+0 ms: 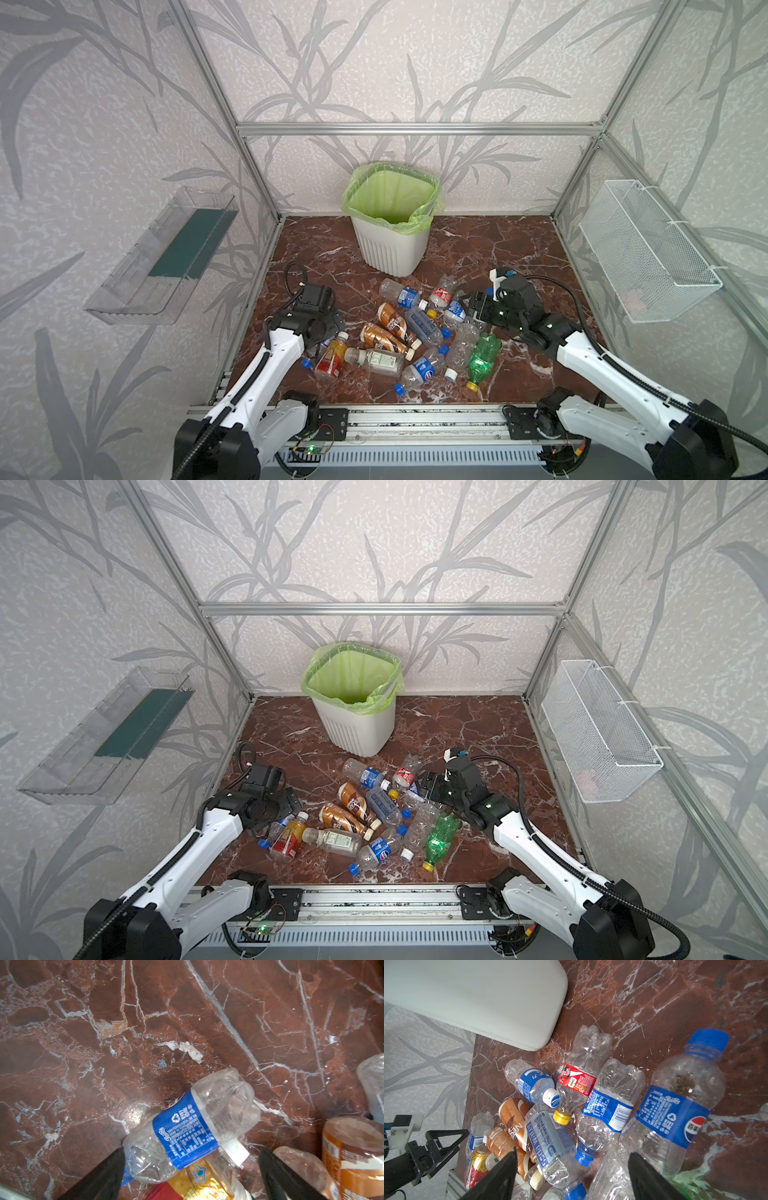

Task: Throw the plastic bottles in the bin
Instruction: 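Return the right gripper to the pile while the left gripper lowers onto a clear bottle, then grasp and lift the clear blue-labelled bottle with the left gripper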

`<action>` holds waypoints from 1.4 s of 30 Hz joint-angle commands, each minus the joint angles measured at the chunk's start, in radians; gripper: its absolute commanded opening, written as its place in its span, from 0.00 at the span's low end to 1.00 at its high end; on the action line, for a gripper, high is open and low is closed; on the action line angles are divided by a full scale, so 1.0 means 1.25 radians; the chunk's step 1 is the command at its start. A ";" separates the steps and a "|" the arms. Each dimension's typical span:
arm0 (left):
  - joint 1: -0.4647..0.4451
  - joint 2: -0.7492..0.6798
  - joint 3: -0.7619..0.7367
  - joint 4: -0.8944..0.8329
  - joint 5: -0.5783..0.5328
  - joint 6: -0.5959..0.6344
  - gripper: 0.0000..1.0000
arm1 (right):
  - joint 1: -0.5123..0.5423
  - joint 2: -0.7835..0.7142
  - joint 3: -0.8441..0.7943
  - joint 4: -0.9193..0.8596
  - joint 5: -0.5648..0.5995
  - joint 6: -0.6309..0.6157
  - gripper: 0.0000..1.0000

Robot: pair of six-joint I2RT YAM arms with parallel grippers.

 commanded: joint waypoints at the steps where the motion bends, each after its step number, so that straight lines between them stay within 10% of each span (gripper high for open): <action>1: -0.011 0.037 0.011 -0.046 -0.076 -0.032 0.99 | 0.004 0.004 -0.006 0.012 0.005 0.008 0.84; 25: -0.016 0.249 0.072 -0.034 -0.107 -0.098 0.82 | 0.005 0.008 -0.023 0.021 0.019 0.008 0.84; 42: -0.015 0.195 0.034 -0.003 -0.021 -0.100 0.58 | 0.005 0.033 -0.021 0.037 0.014 0.008 0.82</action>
